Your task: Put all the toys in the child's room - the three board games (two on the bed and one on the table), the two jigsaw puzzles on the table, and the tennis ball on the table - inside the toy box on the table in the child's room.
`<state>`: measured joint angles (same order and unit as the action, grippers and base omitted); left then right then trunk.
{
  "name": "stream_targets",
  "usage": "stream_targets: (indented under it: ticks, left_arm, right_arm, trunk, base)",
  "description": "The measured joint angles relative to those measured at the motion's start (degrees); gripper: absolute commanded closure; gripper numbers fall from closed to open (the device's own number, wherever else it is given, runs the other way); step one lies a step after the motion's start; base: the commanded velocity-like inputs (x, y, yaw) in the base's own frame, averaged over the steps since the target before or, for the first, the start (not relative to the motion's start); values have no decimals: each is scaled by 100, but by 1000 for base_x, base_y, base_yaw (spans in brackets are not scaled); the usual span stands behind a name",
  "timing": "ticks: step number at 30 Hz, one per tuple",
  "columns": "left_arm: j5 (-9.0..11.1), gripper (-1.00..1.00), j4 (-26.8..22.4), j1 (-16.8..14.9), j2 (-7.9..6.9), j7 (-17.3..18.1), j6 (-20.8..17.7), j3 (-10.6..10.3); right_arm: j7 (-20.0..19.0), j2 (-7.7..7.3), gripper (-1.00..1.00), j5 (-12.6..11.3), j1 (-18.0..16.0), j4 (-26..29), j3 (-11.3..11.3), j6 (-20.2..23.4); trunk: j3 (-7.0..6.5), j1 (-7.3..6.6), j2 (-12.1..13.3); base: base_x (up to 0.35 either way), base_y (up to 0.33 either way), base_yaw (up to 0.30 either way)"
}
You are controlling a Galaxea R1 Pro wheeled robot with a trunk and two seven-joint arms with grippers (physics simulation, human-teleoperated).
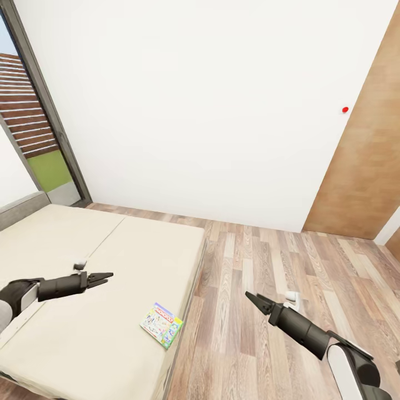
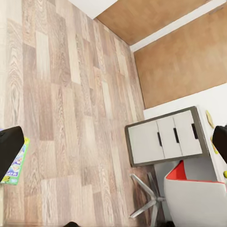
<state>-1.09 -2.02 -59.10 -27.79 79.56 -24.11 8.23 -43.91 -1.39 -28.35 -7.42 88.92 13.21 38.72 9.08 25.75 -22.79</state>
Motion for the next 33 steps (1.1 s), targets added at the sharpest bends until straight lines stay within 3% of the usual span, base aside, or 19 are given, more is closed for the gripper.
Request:
stream_targets:
  ticks: [4, 6, 20, 26, 33]
  left_arm:
    - [11, -100, 0, 0, 144, -553, -38, 8]
    - [15, -100, 0, 0, 179, -650, -58, 12]
    - [-34, -100, -8, 0, 778, -841, -126, -15]
    - [-53, -100, -12, -2, 824, -732, -24, -23]
    - [-66, -100, -63, -1, 764, -216, 83, -36]
  right_arm:
    - [208, 12, -100, 3, 0, -4, -19, 14]
    - [249, 10, -100, 0, 0, -3, -20, 12]
    - [328, 9, -100, 2, 0, -12, -8, 10]
    - [302, 3, -100, -21, 0, -23, -5, 7]
    - [258, -4, -100, -21, 0, -19, -5, -6]
  trunk:
    - [0, 0, 0]
    - [0, 0, 0]
    - [0, 0, 0]
    - [0, 0, 0]
    - [0, 0, 0]
  base:
    - [0, 0, 0]
    - [0, 0, 0]
    - [0, 0, 0]
    - [0, 0, 0]
    - [0, 0, 6]
